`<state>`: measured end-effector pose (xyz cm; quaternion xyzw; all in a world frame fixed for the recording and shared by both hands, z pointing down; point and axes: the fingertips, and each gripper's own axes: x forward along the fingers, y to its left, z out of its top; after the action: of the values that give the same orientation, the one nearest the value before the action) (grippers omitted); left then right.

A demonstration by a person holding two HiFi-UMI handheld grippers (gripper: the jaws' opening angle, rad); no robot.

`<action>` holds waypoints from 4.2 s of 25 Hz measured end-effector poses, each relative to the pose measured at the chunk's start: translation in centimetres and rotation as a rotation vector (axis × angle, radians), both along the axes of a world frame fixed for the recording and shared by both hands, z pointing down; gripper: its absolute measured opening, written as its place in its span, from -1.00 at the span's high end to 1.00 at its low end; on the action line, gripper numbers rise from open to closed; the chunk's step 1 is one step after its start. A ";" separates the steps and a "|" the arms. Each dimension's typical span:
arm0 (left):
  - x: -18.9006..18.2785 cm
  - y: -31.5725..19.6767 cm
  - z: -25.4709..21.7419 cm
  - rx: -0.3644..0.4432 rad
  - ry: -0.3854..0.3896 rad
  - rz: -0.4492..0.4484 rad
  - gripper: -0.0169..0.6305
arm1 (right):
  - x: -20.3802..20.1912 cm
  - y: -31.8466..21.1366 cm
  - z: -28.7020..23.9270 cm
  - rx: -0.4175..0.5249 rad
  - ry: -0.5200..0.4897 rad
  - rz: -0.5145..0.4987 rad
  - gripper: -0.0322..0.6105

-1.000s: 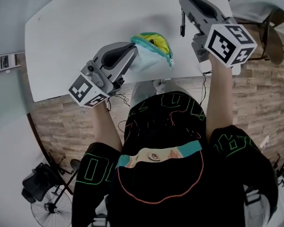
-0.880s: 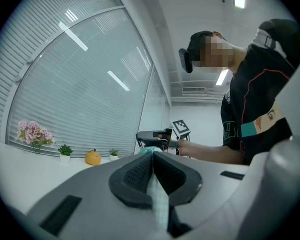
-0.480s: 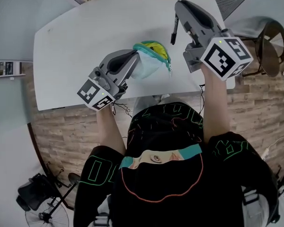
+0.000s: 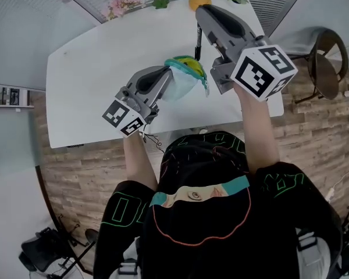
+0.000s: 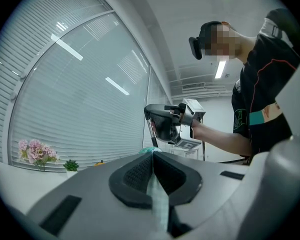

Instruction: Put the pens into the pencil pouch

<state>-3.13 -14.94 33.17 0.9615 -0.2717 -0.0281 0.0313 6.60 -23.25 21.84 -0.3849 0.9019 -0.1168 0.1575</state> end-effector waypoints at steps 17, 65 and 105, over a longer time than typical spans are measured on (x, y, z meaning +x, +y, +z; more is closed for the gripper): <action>0.6 -0.9 -2.2 0.082 0.018 -0.015 0.92 | -3.3 1.2 -3.2 0.075 -0.070 -0.026 0.71; 0.0 -4.0 -6.1 0.165 -0.031 -0.191 0.92 | -0.4 0.5 3.6 -0.115 0.152 -0.094 0.87; -2.1 -13.5 -9.3 0.040 0.032 -0.793 0.92 | 9.9 -5.0 1.4 -0.047 0.328 0.376 0.89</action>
<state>-5.21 -28.44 23.89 0.7820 -0.6206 -0.0581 0.0036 16.55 -28.28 23.27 -0.5633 0.8250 -0.0422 0.0190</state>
